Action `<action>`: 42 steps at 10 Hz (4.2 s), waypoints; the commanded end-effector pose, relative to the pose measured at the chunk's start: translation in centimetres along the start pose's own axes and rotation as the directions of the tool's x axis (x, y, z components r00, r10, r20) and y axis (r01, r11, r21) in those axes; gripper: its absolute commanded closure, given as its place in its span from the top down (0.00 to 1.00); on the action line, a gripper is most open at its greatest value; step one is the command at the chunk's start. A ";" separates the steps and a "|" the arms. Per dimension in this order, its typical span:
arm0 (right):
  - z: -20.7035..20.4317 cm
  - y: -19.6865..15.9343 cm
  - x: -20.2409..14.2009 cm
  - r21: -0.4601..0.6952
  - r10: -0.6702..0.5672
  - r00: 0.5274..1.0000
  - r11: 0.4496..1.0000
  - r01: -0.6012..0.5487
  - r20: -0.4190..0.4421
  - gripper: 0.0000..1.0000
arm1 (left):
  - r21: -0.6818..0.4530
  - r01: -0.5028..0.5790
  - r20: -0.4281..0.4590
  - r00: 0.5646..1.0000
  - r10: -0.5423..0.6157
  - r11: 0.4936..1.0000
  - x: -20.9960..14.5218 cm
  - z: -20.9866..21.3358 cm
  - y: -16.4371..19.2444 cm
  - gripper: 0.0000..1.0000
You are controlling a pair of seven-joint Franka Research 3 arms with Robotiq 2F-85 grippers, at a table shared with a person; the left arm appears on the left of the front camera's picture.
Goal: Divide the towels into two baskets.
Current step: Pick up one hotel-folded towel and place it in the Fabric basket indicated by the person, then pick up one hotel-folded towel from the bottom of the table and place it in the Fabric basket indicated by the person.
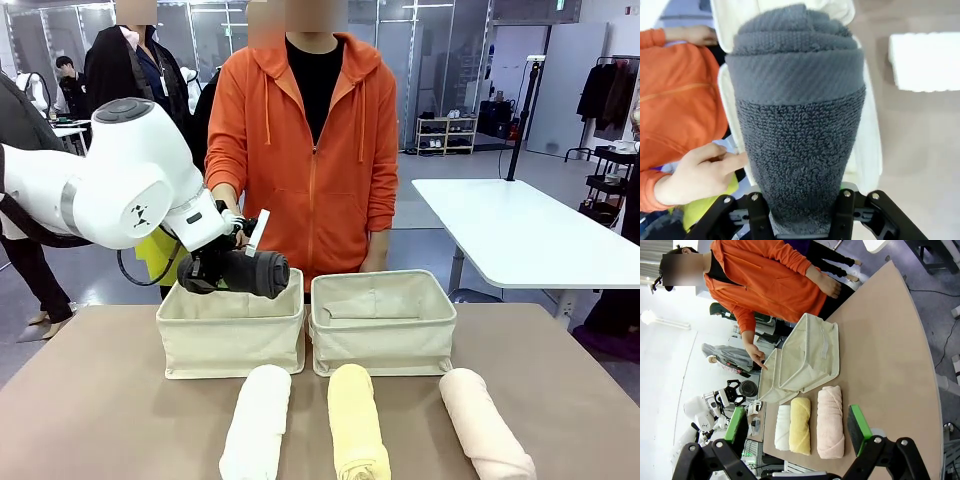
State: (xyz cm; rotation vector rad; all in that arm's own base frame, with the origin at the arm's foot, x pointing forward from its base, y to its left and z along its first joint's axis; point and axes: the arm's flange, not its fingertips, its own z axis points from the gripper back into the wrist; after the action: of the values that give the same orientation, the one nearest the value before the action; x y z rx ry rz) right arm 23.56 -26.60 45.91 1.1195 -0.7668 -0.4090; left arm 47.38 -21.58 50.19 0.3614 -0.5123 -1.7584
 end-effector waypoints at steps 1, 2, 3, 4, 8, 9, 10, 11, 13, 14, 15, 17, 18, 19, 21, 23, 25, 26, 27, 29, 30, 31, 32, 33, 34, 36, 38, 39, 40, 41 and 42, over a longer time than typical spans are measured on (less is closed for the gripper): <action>0.2 0.2 0.0 0.014 0.010 1.000 1.000 -0.010 0.011 1.00 | 0.011 -0.008 0.000 1.000 0.009 1.000 -0.4 0.2 -0.1 0.44; 0.2 0.2 0.0 0.014 0.010 1.000 1.000 -0.010 0.011 1.00 | 0.011 -0.008 0.000 1.000 0.009 1.000 -0.4 0.2 -0.1 0.44; 0.2 0.2 0.0 0.014 0.010 1.000 1.000 -0.010 0.011 1.00 | 0.011 -0.008 0.000 1.000 0.009 1.000 -0.4 0.2 -0.1 0.44; 0.2 0.2 0.0 0.014 0.010 1.000 1.000 -0.010 0.011 1.00 | -0.004 0.000 -0.001 1.000 0.000 1.000 0.0 -0.2 -0.1 0.44; 0.2 0.2 0.0 0.014 0.010 1.000 1.000 -0.010 0.011 1.00 | -0.087 0.014 0.113 0.994 -0.004 0.996 -2.4 -6.7 3.7 0.44; 0.2 0.2 0.0 0.014 0.010 1.000 1.000 -0.010 0.011 1.00 | -0.097 -0.007 0.089 0.996 0.016 0.995 -2.9 -8.0 4.5 0.44; 0.2 0.2 0.0 0.014 0.010 1.000 1.000 -0.010 0.011 1.00 | -0.097 -0.017 0.069 0.997 0.024 0.995 -3.2 -8.9 4.9 0.44; 0.2 0.2 0.0 0.014 0.010 1.000 1.000 -0.010 0.011 1.00 | -0.103 -0.028 0.065 0.997 0.035 0.994 -3.4 -9.8 5.6 0.44; 0.2 0.2 0.0 0.014 0.010 1.000 1.000 -0.010 0.011 1.00 | -0.136 -0.076 0.009 0.997 0.078 0.988 -3.8 -12.5 7.1 0.44; 0.2 0.2 0.0 0.014 0.010 1.000 1.000 -0.010 0.011 1.00 | -0.133 -0.111 -0.027 0.994 0.109 0.985 -3.9 -13.7 7.7 0.44; 0.2 0.2 0.0 0.014 0.010 1.000 1.000 -0.010 0.011 1.00 | -0.136 -0.143 -0.066 0.989 0.135 0.980 -3.9 -14.6 8.1 0.44; 0.2 0.2 0.0 0.014 0.010 1.000 1.000 -0.010 0.011 1.00 | -0.160 -0.180 -0.106 0.981 0.164 0.971 -3.8 -15.7 8.2 0.81; 0.2 0.2 0.0 0.014 0.010 1.000 1.000 -0.010 0.011 1.00 | -0.158 -0.186 -0.117 0.979 0.169 0.970 -3.8 -15.9 8.2 0.87; 0.2 0.2 0.0 0.014 0.010 1.000 1.000 -0.010 0.011 1.00 | -0.162 -0.191 -0.117 0.978 0.174 0.968 -3.7 -16.0 8.2 1.00; 0.2 0.2 0.0 0.014 0.010 1.000 1.000 -0.010 0.011 1.00 | -0.167 -0.197 -0.119 0.977 0.179 0.966 -3.6 -15.8 8.0 1.00; 0.2 0.2 0.0 0.014 0.010 1.000 1.000 -0.010 0.011 1.00 | -0.196 -0.213 -0.086 0.976 0.200 0.957 -4.5 -15.4 7.2 1.00; 0.2 0.2 0.0 0.014 0.010 1.000 1.000 -0.010 0.011 1.00 | -0.160 -0.191 -0.105 0.979 0.176 0.968 -3.4 -16.0 7.8 1.00; 0.2 0.2 0.0 0.014 0.010 1.000 1.000 -0.010 0.011 1.00 | -0.160 -0.191 -0.105 0.979 0.176 0.968 -3.4 -16.0 7.8 1.00; 0.2 0.2 0.0 0.014 0.010 1.000 1.000 -0.010 0.011 1.00 | -0.160 -0.191 -0.105 0.979 0.176 0.968 -3.4 -16.0 7.8 1.00; 0.2 0.2 0.0 0.014 0.010 1.000 1.000 -0.010 0.011 1.00 | -0.160 -0.191 -0.105 0.979 0.176 0.968 -3.4 -16.0 7.8 1.00; 0.2 0.2 0.0 0.014 0.010 1.000 1.000 -0.010 0.011 1.00 | -0.160 -0.191 -0.105 0.979 0.176 0.968 -3.4 -16.0 7.8 1.00; 0.2 0.2 0.0 0.014 0.010 1.000 1.000 -0.010 0.011 1.00 | -0.160 -0.191 -0.105 0.979 0.176 0.968 -3.4 -16.0 7.8 1.00; 0.2 0.2 0.0 0.014 0.010 1.000 1.000 -0.010 0.011 1.00 | -0.160 -0.191 -0.105 0.979 0.176 0.968 -3.4 -16.0 7.8 1.00; 0.2 0.2 0.0 0.014 0.010 1.000 1.000 -0.010 0.011 1.00 | -0.160 -0.191 -0.105 0.979 0.176 0.968 -3.4 -16.0 7.8 1.00; 0.2 0.2 0.0 0.014 0.010 1.000 1.000 -0.010 0.011 1.00 | -0.160 -0.191 -0.105 0.979 0.176 0.968 -3.4 -16.0 7.8 1.00; 0.2 0.2 0.0 0.014 0.010 1.000 1.000 -0.010 0.011 1.00 | -0.166 -0.190 -0.097 0.980 0.176 0.968 -3.1 -16.0 7.6 1.00; 0.2 0.2 0.0 0.014 0.010 1.000 1.000 -0.010 0.011 1.00 | -0.222 -0.219 -0.094 0.975 0.203 0.950 -3.5 -11.9 7.4 1.00; 0.2 0.2 0.0 0.014 0.010 1.000 1.000 -0.010 0.011 1.00 | -0.252 -0.239 -0.101 0.970 0.220 0.938 -3.6 -9.9 7.0 1.00; 0.2 0.2 0.0 0.014 0.010 1.000 1.000 -0.010 0.011 1.00 | -0.284 -0.270 -0.128 0.962 0.243 0.920 -4.6 -8.1 6.7 1.00; 0.2 0.2 0.0 0.014 0.010 1.000 1.000 -0.010 0.011 1.00 | -0.350 -0.349 -0.064 0.935 0.350 0.869 -6.3 -6.2 6.4 1.00; 0.2 0.2 0.0 0.014 0.010 1.000 1.000 -0.010 0.011 1.00 | -0.397 -0.397 -0.010 0.904 0.428 0.828 -7.7 -4.7 6.0 1.00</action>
State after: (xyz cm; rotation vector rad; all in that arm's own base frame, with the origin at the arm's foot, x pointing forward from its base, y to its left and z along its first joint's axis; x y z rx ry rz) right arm 23.54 -26.61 45.92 1.1193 -0.7674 -0.4093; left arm 57.53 -18.73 48.52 0.0231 -0.2391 -1.4661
